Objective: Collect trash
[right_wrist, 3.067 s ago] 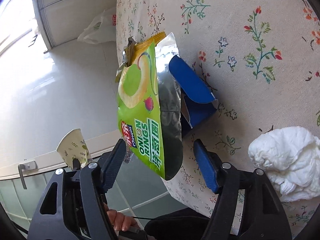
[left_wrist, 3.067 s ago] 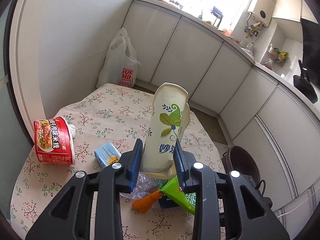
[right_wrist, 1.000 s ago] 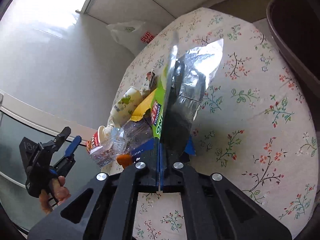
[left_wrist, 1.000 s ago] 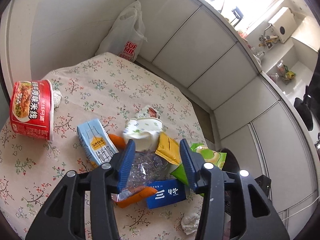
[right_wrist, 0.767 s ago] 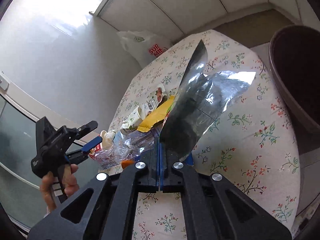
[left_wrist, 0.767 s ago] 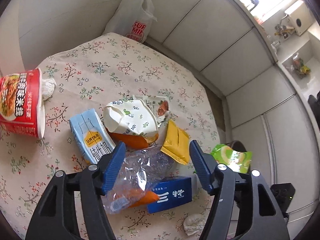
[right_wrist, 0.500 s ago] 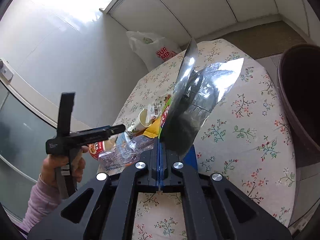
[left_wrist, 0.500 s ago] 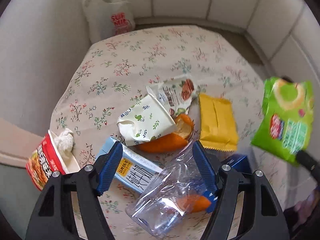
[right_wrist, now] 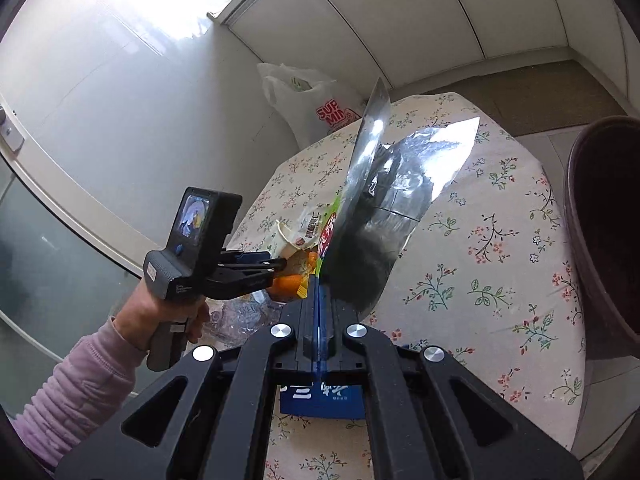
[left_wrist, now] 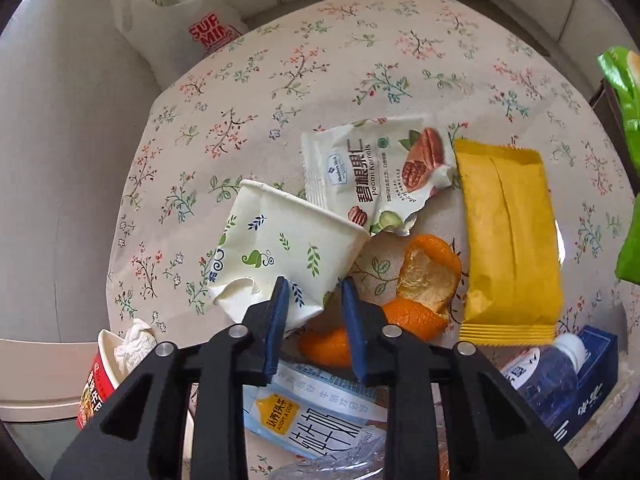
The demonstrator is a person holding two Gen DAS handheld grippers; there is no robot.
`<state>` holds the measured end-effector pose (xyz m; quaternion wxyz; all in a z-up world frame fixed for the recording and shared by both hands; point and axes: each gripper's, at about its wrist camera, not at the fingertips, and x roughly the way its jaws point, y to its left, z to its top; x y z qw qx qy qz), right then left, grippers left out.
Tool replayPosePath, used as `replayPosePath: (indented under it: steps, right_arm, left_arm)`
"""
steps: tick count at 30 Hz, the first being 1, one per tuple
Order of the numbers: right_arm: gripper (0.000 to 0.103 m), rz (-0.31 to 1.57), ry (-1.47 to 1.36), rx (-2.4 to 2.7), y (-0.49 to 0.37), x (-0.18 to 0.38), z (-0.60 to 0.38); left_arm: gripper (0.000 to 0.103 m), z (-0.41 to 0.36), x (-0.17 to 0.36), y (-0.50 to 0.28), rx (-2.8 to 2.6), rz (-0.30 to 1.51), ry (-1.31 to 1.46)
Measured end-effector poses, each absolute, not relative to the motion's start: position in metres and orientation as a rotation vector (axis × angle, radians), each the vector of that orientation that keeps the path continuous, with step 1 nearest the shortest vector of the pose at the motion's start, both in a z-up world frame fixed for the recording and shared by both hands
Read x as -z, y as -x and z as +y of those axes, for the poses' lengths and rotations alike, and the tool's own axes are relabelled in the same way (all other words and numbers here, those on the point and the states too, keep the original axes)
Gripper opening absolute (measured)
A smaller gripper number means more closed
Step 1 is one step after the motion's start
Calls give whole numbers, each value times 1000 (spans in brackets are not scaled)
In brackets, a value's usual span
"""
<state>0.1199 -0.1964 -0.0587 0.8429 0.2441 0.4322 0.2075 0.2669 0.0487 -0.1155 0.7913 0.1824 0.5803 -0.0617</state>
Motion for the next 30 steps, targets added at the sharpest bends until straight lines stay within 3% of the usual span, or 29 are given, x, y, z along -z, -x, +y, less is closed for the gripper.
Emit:
replayPosePath:
  steps: [2, 15, 20, 21, 22, 23, 24, 30]
  right_arm:
    - [0, 906, -509, -432, -121, 57, -196]
    - [0, 826, -496, -424, -110, 38, -205]
    - [0, 783, -502, -408, -106, 25, -216]
    - [0, 779, -504, -407, -106, 24, -217]
    - [0, 777, -504, -407, -106, 23, -218]
    - [0, 775, -502, -409, -106, 22, -218]
    - [0, 774, -496, -412, -106, 22, -217]
    - [0, 790, -467, -419, -115, 26, -208]
  left_arm:
    - [0, 58, 107, -265, 131, 1213, -304]
    - [0, 89, 30, -223, 135, 1005, -28]
    - [3, 94, 25, -231, 119, 1084, 37]
    - [22, 98, 36, -241, 114, 1147, 55]
    - [68, 102, 46, -252, 105, 1204, 73]
    - [86, 107, 53, -259, 78, 1233, 81]
    - [92, 112, 57, -266, 36, 1234, 79]
    - [92, 132, 89, -310, -39, 1345, 71]
